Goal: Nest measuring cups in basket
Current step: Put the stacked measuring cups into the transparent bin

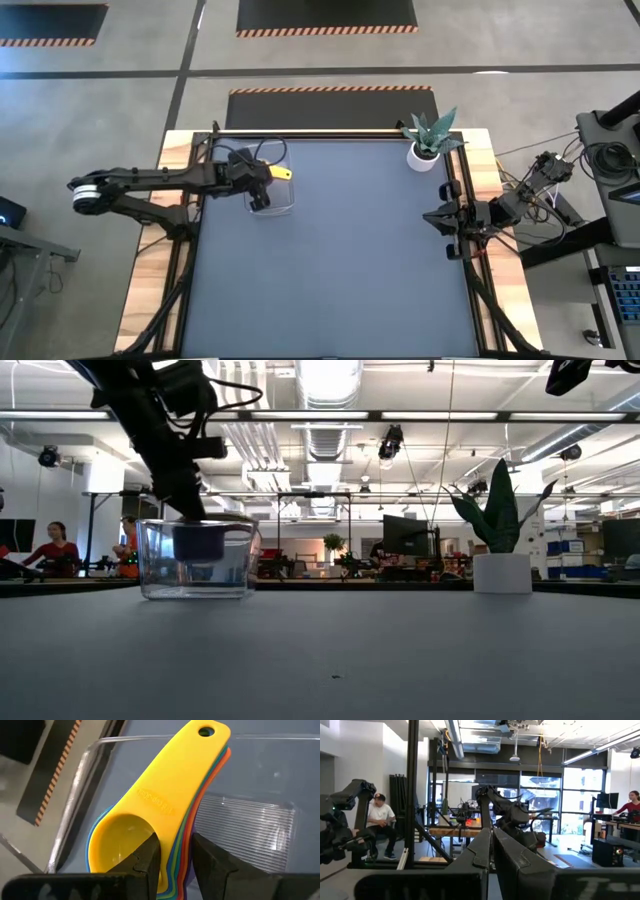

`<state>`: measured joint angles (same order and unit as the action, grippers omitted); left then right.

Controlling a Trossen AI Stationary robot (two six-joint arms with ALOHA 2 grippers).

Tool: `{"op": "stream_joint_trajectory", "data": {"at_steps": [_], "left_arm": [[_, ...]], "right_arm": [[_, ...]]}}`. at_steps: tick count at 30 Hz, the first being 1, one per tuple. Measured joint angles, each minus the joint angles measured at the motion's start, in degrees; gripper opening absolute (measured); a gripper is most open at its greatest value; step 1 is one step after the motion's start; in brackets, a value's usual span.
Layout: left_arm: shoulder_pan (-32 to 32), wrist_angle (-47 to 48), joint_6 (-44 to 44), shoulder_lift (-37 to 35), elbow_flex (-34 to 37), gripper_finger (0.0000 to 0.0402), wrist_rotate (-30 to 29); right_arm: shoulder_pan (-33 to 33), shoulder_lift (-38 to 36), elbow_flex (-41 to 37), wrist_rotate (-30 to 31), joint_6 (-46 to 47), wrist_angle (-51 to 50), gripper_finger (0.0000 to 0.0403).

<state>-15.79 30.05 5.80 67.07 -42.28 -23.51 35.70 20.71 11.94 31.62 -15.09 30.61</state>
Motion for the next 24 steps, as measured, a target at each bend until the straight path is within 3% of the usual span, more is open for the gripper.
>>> {"op": "stream_joint_trajectory", "data": {"at_steps": [24], "left_arm": [[-0.07, -0.49, 11.45, 1.22, 0.04, 0.0084, 0.57]], "right_arm": [[0.00, 0.00, 0.00, 0.00, -0.06, 0.00, 0.0009]]}}
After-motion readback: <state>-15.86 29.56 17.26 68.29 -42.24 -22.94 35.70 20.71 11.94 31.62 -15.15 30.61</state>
